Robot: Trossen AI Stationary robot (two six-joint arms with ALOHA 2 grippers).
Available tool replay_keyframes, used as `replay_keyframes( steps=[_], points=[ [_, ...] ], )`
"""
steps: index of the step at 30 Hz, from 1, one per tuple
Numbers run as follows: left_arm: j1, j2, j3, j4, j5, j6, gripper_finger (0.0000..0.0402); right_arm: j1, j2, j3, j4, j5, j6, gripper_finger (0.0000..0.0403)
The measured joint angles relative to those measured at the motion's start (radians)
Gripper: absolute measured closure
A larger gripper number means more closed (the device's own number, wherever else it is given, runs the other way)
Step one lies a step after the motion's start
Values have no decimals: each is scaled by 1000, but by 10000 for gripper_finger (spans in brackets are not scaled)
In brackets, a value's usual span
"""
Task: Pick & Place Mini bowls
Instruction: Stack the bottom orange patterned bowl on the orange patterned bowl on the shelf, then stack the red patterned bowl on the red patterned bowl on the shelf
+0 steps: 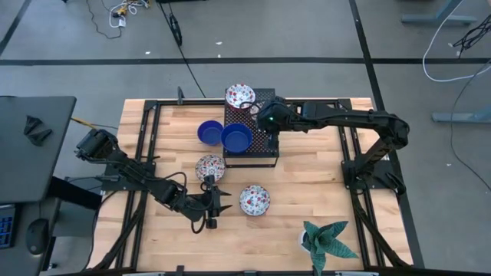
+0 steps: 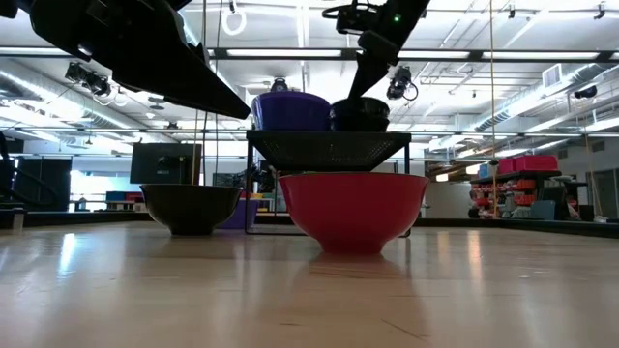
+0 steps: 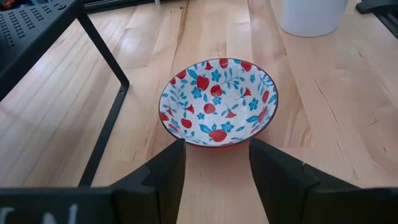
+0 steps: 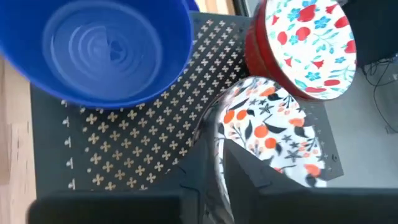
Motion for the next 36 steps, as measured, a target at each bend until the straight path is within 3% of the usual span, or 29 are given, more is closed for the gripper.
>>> replay_keyframes(
  steps=[8, 11, 17, 26, 31, 36],
  points=[
    [0, 0, 0, 0, 0, 0, 220, -10, 0, 0, 11, -6, -11, 318],
    [0, 0, 0, 0, 0, 0, 220, -14, -5, 0, -2, -57, -18, 329],
    [0, 0, 0, 1, 0, 0, 220, -43, -4, 0, -19, -153, 8, 396],
    [0, 0, 0, 1, 0, -4, 220, -53, -7, 0, 11, -152, 8, 381],
    [0, 0, 0, 1, 0, -4, 220, -9, -47, 0, 54, -148, 19, 381],
    [-8, 0, 0, 1, 0, -5, 220, 111, -69, 0, 84, -151, 81, 396]
  ],
)
